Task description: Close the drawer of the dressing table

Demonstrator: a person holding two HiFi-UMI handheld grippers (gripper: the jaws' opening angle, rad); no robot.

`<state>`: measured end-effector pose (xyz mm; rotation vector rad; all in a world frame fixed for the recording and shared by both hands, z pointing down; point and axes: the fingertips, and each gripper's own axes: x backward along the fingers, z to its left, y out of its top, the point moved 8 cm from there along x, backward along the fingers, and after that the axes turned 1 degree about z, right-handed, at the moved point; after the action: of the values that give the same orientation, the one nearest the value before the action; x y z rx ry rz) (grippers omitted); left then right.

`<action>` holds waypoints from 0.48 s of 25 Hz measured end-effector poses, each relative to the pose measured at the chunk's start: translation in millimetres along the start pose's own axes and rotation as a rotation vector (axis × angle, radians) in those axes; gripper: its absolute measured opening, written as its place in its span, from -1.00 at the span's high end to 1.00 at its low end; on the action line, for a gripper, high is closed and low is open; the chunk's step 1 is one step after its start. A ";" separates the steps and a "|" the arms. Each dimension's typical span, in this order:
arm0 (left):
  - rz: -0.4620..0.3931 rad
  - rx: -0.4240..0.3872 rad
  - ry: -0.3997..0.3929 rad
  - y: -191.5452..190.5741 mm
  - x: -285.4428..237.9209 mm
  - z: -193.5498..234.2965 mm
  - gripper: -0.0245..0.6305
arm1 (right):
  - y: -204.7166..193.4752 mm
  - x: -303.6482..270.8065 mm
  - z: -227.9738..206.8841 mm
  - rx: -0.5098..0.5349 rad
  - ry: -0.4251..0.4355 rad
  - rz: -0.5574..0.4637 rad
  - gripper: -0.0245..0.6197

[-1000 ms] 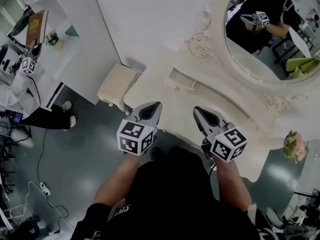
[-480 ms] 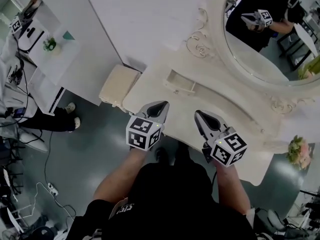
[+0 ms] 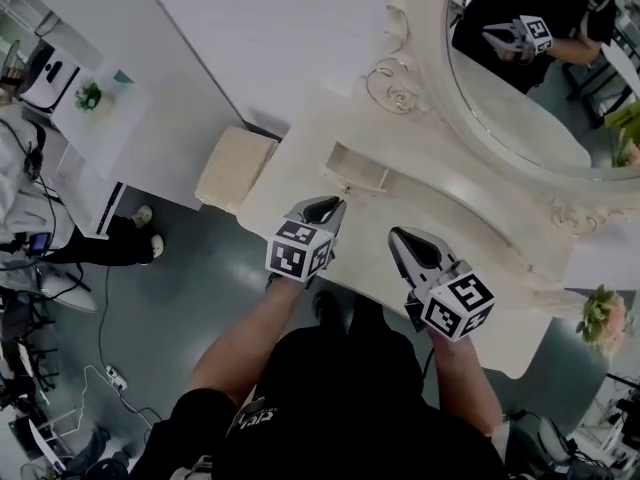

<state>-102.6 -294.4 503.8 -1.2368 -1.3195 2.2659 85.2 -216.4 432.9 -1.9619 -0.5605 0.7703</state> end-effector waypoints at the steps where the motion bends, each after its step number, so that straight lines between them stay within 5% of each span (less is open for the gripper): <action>1: 0.011 0.002 0.000 -1.7 -6.1 2.4 0.77 | -1.7 -0.1 -3.6 -0.007 -0.004 0.001 0.94; 12: 0.147 0.005 0.011 -14.6 -59.7 17.4 0.49 | -8.5 -9.8 -32.1 -0.054 -0.024 0.019 0.94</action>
<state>-82.3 -330.6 552.3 -1.3852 -1.2559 2.3551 100.6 -237.9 455.3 -2.0125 -0.5834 0.7988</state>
